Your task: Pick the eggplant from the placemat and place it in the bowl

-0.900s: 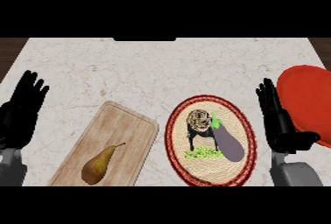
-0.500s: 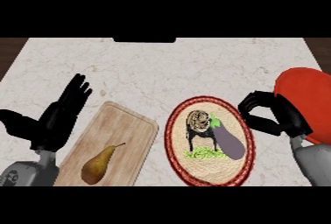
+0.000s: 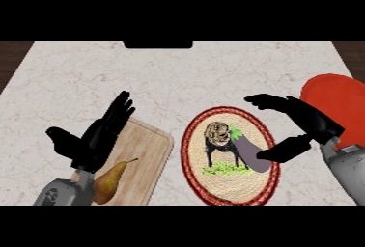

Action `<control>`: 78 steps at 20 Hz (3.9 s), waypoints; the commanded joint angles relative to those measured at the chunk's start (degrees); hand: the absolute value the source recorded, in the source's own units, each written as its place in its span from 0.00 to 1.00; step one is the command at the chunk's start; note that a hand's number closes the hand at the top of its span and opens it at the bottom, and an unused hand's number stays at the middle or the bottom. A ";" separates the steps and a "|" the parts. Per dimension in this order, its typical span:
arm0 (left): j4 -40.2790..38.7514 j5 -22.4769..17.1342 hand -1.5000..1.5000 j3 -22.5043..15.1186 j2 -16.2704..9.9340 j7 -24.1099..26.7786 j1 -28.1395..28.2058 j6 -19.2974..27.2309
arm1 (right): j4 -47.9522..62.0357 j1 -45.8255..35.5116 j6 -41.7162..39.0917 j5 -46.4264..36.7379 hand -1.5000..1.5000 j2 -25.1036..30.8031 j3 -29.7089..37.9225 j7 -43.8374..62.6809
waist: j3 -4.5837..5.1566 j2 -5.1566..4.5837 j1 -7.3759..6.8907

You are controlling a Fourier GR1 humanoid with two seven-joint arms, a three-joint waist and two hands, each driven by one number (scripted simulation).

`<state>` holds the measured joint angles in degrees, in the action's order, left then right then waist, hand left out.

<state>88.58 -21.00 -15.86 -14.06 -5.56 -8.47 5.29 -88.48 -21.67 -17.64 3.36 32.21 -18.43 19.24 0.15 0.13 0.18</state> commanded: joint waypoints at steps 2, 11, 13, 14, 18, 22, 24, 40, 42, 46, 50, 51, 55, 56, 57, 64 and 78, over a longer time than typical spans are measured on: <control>-2.10 0.06 0.50 0.38 0.32 0.57 -1.21 -0.98 | -4.60 -6.99 -8.68 -6.65 0.00 6.90 -6.80 9.43 | 0.10 0.03 -0.37; -0.96 1.00 0.50 0.44 0.18 0.46 -0.57 -1.90 | 5.27 -24.68 -23.04 3.20 0.00 -2.42 -10.03 37.73 | 0.01 -0.15 -1.60; 0.08 1.67 0.50 -1.65 1.94 0.41 0.56 -1.38 | 8.61 -28.07 -24.83 6.60 0.00 -4.83 -10.17 42.18 | 0.02 -0.12 -1.74; 0.10 1.45 0.50 -1.28 1.46 0.84 1.54 -1.90 | 9.02 -27.14 -24.75 6.71 0.00 -5.20 -11.49 43.02 | 0.00 -0.07 -1.47; 0.21 0.66 0.50 1.02 1.29 -0.45 -0.10 -1.50 | 11.48 -24.58 -24.56 7.03 0.00 -4.64 -13.57 43.71 | -0.07 0.01 -0.56; -1.78 0.88 0.50 0.38 1.29 1.38 1.03 -3.63 | 17.71 -28.08 -22.40 5.28 0.00 -8.08 -17.34 46.99 | -0.01 -0.22 -1.22; -0.97 0.90 0.50 0.49 1.92 0.80 0.73 -3.18 | 18.40 -27.99 -23.46 6.62 0.00 -8.39 -17.70 47.25 | -0.05 -0.11 -0.84; -4.72 4.18 0.50 1.84 5.39 0.33 -3.55 -1.87 | 21.97 -25.69 -28.20 3.84 0.00 -8.29 -21.49 43.63 | -0.10 -0.16 -0.08; 1.06 2.19 0.50 3.36 1.08 -1.12 1.77 -5.20 | 20.19 -21.19 -24.99 0.03 0.00 -7.88 -22.46 40.90 | -0.13 -0.04 -0.38; -0.36 3.09 0.50 2.88 3.32 -0.85 1.98 -4.44 | 14.81 -17.64 -23.52 -2.06 0.00 -8.57 -23.40 43.79 | -0.12 0.05 0.12; -0.40 3.43 0.50 4.70 3.87 -1.87 -0.15 -4.48 | 17.31 -18.72 -25.85 -3.31 0.00 -9.81 -19.21 43.22 | -0.13 -0.05 -0.12; 2.30 5.98 0.50 1.71 4.80 -0.85 3.48 -3.20 | 18.87 -18.66 -24.89 -4.89 0.00 -10.32 -19.21 42.10 | -0.13 -0.04 -0.36; 4.10 4.77 0.50 3.38 4.13 -5.00 2.43 -3.53 | 14.42 -16.23 -26.06 -5.24 0.00 -10.33 -18.03 45.67 | -0.13 0.05 -0.10; 4.46 4.34 0.50 3.15 4.03 -3.02 3.74 -5.23 | 17.51 -14.33 -25.55 -9.48 0.00 -7.92 -19.76 37.84 | -0.14 -0.06 -0.33; 3.01 6.27 0.50 2.59 5.50 -2.66 2.58 -3.87 | 17.35 -13.55 -22.47 -10.30 0.00 -13.00 -18.99 41.13 | -0.14 -0.08 -0.27; 0.56 7.09 0.50 4.29 5.96 -0.27 4.22 -6.63 | 19.92 -12.34 -25.62 -16.20 0.00 -14.51 -15.01 37.17 | -0.13 -0.11 -0.35; 2.63 6.91 0.50 7.47 6.61 -3.88 2.59 -8.70 | 21.97 -8.79 -25.20 -29.76 1.00 -16.83 -12.04 20.94 | -0.15 -0.15 -0.49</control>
<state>90.39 -14.24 -8.87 -7.18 -9.79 -7.19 -2.30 -68.49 -31.49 -41.86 -24.80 16.83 -30.88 43.32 0.55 0.73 -0.13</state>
